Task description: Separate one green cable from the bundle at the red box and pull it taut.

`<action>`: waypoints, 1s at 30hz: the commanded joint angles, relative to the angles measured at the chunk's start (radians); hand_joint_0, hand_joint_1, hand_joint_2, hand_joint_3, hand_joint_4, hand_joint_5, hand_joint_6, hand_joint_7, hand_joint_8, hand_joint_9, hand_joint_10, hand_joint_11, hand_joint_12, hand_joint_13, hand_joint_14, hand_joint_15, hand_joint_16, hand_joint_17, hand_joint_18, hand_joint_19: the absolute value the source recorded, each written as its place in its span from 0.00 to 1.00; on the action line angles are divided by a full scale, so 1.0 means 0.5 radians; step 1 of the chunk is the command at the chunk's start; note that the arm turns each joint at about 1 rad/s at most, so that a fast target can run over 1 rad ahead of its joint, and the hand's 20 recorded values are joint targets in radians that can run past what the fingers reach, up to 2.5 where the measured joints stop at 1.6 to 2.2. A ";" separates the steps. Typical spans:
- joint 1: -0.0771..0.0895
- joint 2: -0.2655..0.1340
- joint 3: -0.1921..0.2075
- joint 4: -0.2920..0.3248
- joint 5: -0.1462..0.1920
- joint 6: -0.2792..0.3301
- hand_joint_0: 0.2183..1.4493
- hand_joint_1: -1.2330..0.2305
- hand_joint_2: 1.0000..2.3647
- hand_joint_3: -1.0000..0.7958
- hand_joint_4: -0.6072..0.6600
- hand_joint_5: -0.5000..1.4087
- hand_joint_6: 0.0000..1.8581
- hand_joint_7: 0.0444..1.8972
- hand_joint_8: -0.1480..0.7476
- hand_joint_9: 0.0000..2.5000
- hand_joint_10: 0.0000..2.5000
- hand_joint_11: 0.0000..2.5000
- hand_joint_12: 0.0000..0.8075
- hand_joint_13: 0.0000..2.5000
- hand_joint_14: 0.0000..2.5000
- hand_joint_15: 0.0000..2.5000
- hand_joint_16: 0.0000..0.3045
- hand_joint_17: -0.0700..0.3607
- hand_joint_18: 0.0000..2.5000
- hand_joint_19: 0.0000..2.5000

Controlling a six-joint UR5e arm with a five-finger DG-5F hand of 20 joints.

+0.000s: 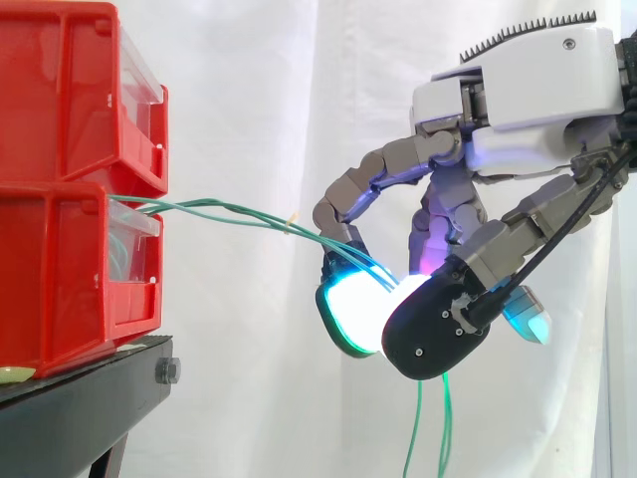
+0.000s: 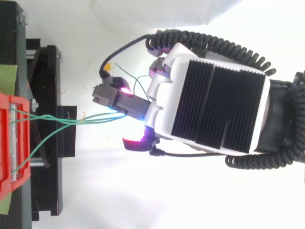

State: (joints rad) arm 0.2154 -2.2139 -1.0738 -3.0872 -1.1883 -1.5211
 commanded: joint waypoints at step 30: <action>-0.087 0.001 0.000 -0.253 -0.299 0.054 0.42 0.35 0.01 0.41 0.53 0.33 0.27 0.69 0.40 0.73 0.00 0.10 0.51 0.48 0.01 0.21 0.15 0.40 0.32 0.24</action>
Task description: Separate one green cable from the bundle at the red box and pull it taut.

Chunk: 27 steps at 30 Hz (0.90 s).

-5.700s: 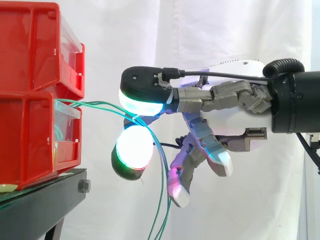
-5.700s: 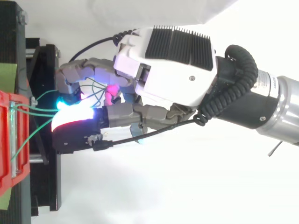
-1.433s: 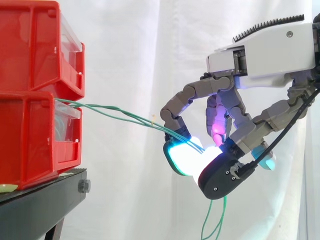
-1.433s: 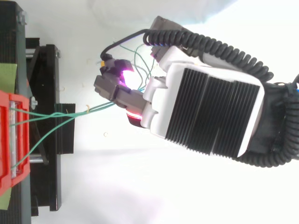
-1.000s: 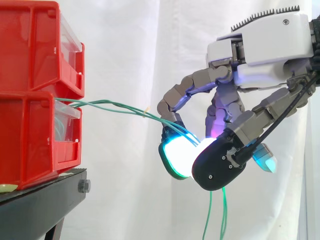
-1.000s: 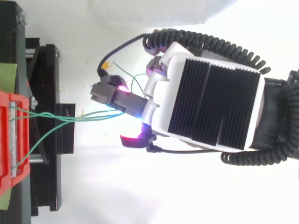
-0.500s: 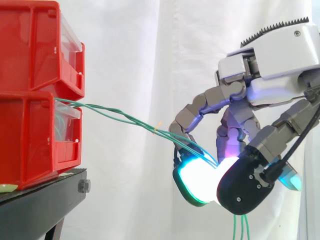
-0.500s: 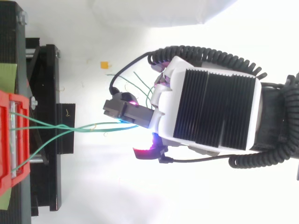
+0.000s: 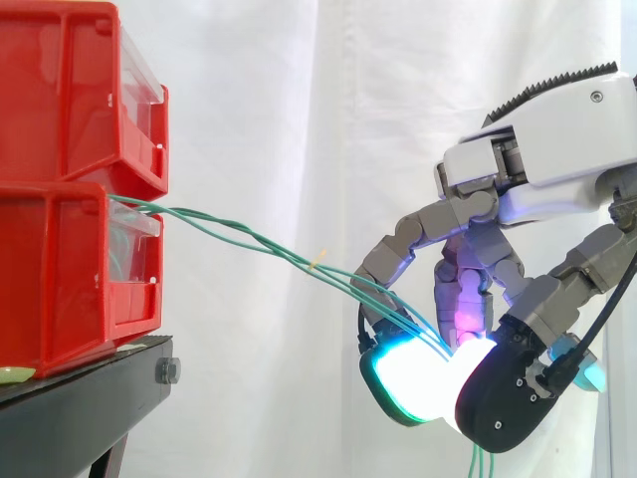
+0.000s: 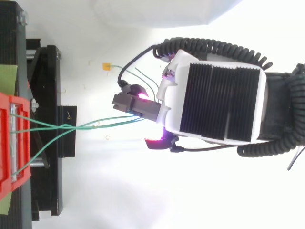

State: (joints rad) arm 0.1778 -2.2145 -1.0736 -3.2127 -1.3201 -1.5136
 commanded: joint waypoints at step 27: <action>-0.024 -0.001 0.061 -0.030 -0.100 0.668 0.42 0.35 0.01 0.41 0.53 0.33 0.27 0.69 0.40 0.73 0.00 0.09 0.51 0.47 0.01 0.21 0.15 0.40 0.32 0.24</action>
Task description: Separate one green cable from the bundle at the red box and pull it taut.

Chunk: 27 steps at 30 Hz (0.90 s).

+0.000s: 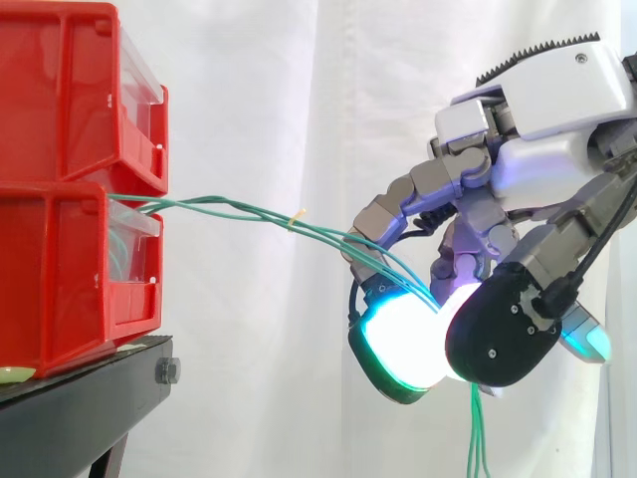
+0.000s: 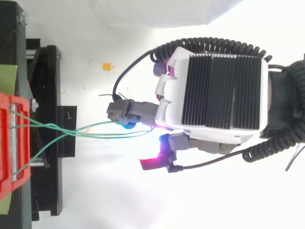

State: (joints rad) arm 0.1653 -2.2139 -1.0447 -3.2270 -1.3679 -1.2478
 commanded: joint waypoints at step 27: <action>0.016 -0.002 0.006 -0.185 0.119 0.437 0.41 0.35 0.01 0.40 0.52 0.33 0.27 0.69 0.40 0.73 0.00 0.10 0.51 0.47 0.01 0.21 0.15 0.39 0.32 0.24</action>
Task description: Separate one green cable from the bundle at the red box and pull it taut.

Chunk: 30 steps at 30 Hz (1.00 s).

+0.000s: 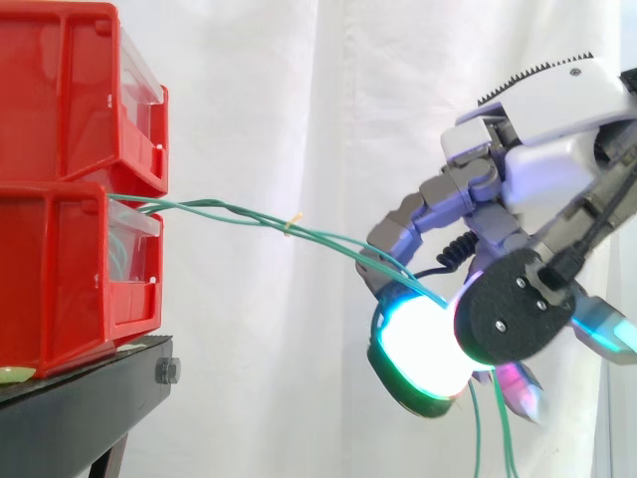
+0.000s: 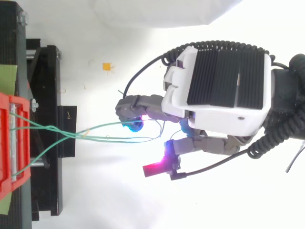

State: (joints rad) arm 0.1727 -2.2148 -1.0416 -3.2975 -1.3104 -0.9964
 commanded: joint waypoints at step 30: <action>0.087 0.003 0.006 -0.121 0.418 -1.403 0.41 0.34 0.01 0.40 0.52 0.33 0.27 0.69 0.40 0.73 0.00 0.10 0.51 0.47 0.01 0.21 0.15 0.39 0.32 0.24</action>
State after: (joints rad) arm 0.2037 -2.2141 -1.0388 -3.3595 -1.1575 -1.6120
